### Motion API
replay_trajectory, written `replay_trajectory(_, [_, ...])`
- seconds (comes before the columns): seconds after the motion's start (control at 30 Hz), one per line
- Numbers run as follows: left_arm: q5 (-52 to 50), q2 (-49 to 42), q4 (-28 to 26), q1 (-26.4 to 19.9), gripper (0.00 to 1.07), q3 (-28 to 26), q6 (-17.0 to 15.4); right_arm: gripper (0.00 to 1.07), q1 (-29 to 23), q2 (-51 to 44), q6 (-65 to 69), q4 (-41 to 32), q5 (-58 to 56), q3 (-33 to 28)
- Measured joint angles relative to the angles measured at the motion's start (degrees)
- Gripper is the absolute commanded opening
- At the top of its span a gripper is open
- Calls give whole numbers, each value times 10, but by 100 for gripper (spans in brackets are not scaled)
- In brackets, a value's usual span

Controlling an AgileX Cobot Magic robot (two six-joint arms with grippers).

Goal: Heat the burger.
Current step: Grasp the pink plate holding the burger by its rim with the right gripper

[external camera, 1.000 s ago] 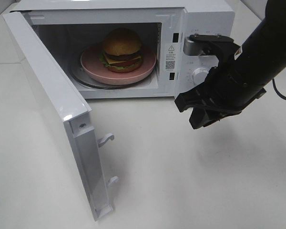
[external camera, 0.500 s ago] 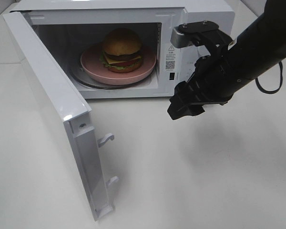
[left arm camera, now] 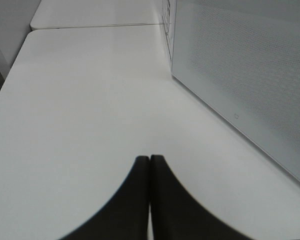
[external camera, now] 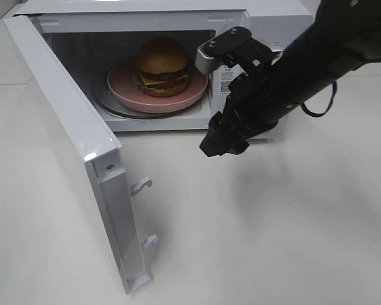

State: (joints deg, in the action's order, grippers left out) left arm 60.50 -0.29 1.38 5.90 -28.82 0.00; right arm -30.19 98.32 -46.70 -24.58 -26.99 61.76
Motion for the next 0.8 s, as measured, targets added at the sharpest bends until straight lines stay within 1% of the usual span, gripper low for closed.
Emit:
replay_trajectory(0.03, [0, 0, 0, 0, 0, 0, 0, 64, 0, 0, 0, 0, 0, 0])
replay_trajectory(0.1, [0, 0, 0, 0, 0, 0, 0, 64, -20, 19, -20, 12, 0, 28])
replay_trajectory(0.13, [0, 0, 0, 0, 0, 0, 0, 64, -20, 19, -20, 12, 0, 28])
replay_trajectory(0.17, [0, 0, 0, 0, 0, 0, 0, 64, -32, 31, -27, 25, 0, 46])
replay_trajectory(0.2, [0, 0, 0, 0, 0, 0, 0, 64, -32, 31, -27, 25, 0, 46])
replay_trajectory(0.27, [0, 0, 0, 0, 0, 0, 0, 64, -50, 49, -37, 49, 4, 71])
replay_trajectory(0.3, [0, 0, 0, 0, 0, 0, 0, 64, -50, 49, -37, 49, 4, 71])
replay_trajectory(0.37, [0, 0, 0, 0, 0, 0, 0, 64, -69, 66, -39, 83, 26, 95])
replay_trajectory(0.4, [0, 0, 0, 0, 0, 0, 0, 64, -69, 66, -39, 83, 26, 95])
replay_trajectory(0.43, [0, 0, 0, 0, 0, 0, 0, 64, -80, 79, -41, 111, 45, 110])
replay_trajectory(0.5, [0, 0, 0, 0, 0, 0, 0, 64, -84, 85, -41, 123, 52, 117])
replay_trajectory(0.53, [0, 0, 0, 0, 0, 0, 0, 64, -93, 98, -41, 150, 58, 131])
replay_trajectory(0.57, [0, 0, 0, 0, 0, 0, 0, 64, -93, 98, -41, 150, 58, 131])
replay_trajectory(0.6, [0, 0, 0, 0, 0, 0, 0, 64, -100, 112, -41, 169, 60, 146])
replay_trajectory(0.63, [0, 0, 0, 0, 0, 0, 0, 64, -100, 112, -41, 169, 60, 146])
replay_trajectory(0.7, [0, 0, 0, 0, 0, 0, 0, 64, -107, 129, -41, 198, 61, 171])
replay_trajectory(0.73, [0, 0, 0, 0, 0, 0, 0, 64, -107, 129, -41, 198, 61, 171])
replay_trajectory(0.77, [0, 0, 0, 0, 0, 0, 0, 64, -113, 142, -41, 218, 61, 187])
replay_trajectory(0.8, [0, 0, 0, 0, 0, 0, 0, 64, -113, 142, -41, 218, 61, 187])
